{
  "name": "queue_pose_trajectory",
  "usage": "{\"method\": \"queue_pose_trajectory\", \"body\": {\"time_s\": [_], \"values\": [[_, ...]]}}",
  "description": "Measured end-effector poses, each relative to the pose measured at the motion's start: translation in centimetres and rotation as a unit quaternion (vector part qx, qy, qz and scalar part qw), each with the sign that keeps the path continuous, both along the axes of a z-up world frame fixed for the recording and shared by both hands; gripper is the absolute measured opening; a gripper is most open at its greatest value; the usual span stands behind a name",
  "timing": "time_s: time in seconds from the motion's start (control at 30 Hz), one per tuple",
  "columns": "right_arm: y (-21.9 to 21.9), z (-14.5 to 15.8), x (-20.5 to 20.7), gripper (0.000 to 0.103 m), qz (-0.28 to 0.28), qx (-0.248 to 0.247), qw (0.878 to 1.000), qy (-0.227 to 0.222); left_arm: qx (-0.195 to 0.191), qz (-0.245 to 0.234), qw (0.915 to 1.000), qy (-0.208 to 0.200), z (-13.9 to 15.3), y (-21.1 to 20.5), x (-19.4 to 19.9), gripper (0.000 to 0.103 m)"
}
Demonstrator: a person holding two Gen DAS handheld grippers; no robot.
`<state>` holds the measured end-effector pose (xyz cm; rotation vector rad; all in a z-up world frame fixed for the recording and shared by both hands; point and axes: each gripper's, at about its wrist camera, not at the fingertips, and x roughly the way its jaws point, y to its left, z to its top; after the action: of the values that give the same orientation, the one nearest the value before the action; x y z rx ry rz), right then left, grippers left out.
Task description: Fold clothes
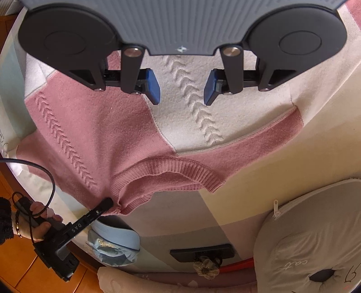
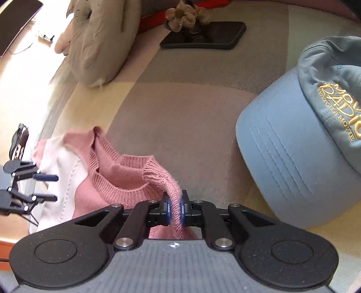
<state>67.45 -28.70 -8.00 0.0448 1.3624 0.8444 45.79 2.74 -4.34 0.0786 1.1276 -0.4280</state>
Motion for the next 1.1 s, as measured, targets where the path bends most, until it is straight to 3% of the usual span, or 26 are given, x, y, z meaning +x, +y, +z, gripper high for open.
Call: {"method": "queue_pose_trajectory", "body": {"time_s": [0.13,0.2,0.3,0.5,0.67,0.73,0.8,1.07,1.1], "values": [[0.5,-0.3,-0.8,0.016,0.006,-0.041,0.999,-0.013,0.002,0.004,0.9999,-0.011,0.6,0.3,-0.1,0.043],[0.2,0.8,-1.1,0.029,-0.011,-0.049,0.998,-0.031,0.003,0.007,0.9998,-0.017,0.8,0.8,0.2,0.043],[-0.7,2.6,-1.2,0.038,-0.046,-0.039,0.997,-0.052,0.01,0.003,0.9994,-0.034,1.0,1.3,1.4,0.043],[-1.3,4.5,-2.5,0.042,-0.089,-0.021,0.993,-0.076,0.02,-0.024,0.9971,-0.07,0.6,2.2,7.4,0.037],[-2.2,4.0,-5.6,0.047,-0.127,0.014,0.99,-0.059,-0.001,-0.07,0.9973,-0.02,-1.5,2.9,13.7,0.037],[-2.8,3.6,-7.1,0.047,-0.144,0.022,0.988,-0.047,-0.014,-0.086,0.9958,0.027,-2.8,3.3,15.3,0.034],[-3.3,3.0,-8.9,0.047,-0.154,0.026,0.987,-0.032,-0.037,-0.101,0.9908,0.083,-3.9,3.6,16.6,0.031],[-4.5,1.5,-15.4,0.05,-0.197,0.084,0.976,0.03,-0.089,-0.14,0.9685,0.185,-5.3,2.7,18.8,0.031],[-4.5,1.3,-15.9,0.05,-0.204,0.091,0.974,0.033,-0.077,-0.145,0.9714,0.172,-5.0,2.3,18.5,0.03]]}}
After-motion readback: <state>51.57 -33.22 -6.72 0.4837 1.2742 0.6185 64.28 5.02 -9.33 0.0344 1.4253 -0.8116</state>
